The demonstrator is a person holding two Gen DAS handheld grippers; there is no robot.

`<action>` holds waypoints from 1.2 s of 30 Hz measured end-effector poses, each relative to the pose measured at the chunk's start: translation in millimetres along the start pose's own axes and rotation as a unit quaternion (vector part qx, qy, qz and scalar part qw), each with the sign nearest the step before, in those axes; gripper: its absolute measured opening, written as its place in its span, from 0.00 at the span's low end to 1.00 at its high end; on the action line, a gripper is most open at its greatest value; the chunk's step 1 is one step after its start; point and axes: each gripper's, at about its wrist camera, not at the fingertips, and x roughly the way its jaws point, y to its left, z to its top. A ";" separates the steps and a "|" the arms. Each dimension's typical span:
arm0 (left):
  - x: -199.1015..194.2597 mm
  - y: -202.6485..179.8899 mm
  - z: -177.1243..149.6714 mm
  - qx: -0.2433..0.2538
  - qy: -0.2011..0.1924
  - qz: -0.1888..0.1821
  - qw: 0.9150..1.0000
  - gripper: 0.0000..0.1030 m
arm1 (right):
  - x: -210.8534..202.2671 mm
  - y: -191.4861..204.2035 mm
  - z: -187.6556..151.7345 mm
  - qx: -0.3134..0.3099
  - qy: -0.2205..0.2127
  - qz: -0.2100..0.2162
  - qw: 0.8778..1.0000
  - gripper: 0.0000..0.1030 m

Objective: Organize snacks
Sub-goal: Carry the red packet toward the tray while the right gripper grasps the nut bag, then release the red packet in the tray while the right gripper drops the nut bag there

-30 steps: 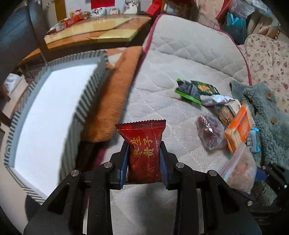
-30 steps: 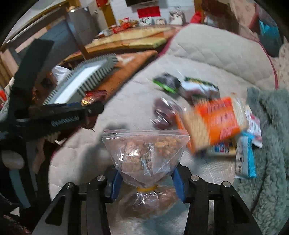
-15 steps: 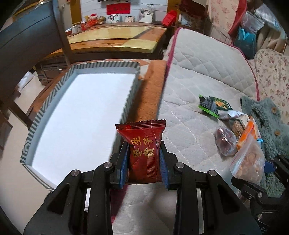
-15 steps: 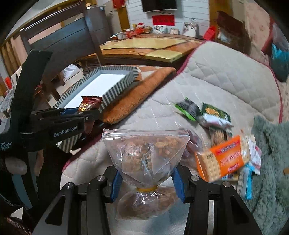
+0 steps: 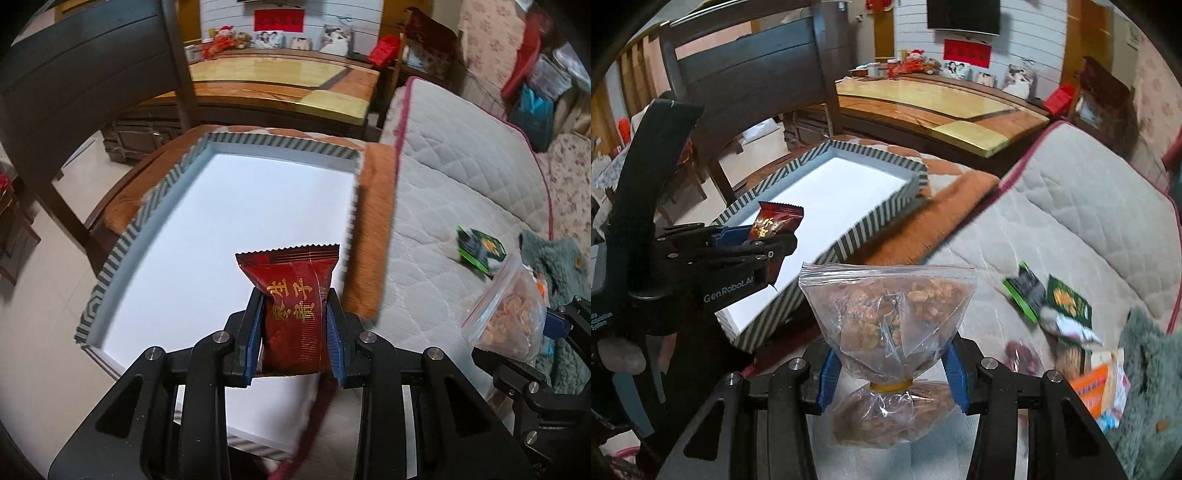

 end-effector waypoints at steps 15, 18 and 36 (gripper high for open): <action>25.6 60.0 12.8 -0.041 0.016 0.031 0.999 0.29 | 42.1 39.6 52.2 -0.059 0.007 0.003 0.998 0.46; 31.5 64.4 13.0 -0.045 0.021 0.031 0.998 0.29 | 49.3 42.4 58.3 -0.065 0.009 0.004 0.998 0.46; 58.0 81.9 19.2 -0.058 0.039 0.041 0.997 0.29 | 101.1 56.4 98.7 -0.092 0.029 0.019 0.995 0.46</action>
